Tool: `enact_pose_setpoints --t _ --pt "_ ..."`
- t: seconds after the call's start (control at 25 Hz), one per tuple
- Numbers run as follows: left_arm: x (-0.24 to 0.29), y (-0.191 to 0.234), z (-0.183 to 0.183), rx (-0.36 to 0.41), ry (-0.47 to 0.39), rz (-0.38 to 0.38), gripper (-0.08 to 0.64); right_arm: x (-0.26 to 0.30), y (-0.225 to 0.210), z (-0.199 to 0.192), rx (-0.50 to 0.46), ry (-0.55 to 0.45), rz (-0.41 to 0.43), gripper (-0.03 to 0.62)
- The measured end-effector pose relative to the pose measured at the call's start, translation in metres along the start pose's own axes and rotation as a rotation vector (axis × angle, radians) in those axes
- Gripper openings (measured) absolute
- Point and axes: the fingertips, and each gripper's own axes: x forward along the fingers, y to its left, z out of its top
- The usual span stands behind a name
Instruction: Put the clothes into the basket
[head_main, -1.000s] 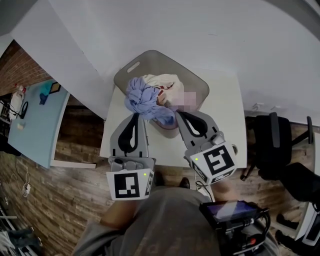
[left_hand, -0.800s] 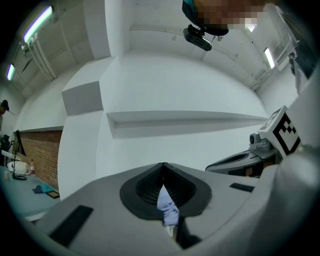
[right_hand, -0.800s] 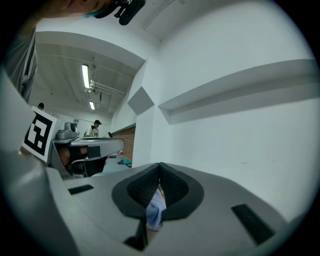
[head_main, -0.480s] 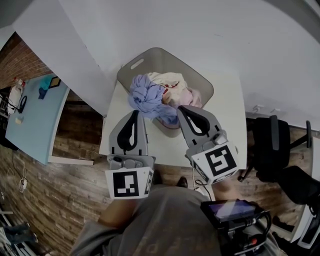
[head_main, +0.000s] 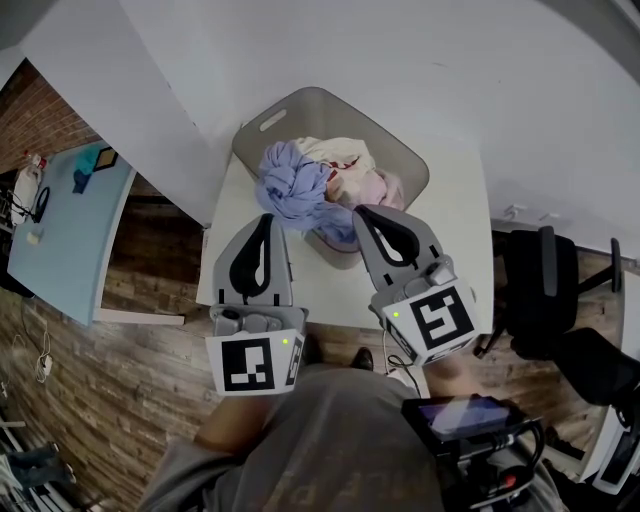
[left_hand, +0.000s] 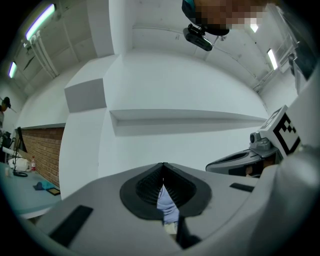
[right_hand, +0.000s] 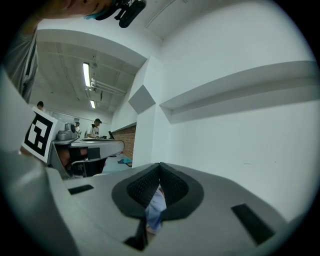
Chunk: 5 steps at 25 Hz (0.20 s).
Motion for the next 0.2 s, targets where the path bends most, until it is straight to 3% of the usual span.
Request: enact_pose_setpoints --t 0.2 --pt "0.0001 0.0008 -0.0023 -0.005 0.000 -0.002 0.009 -0.0002 0.0006 -0.0045 -0.004 0.016 -0.001 0.008"
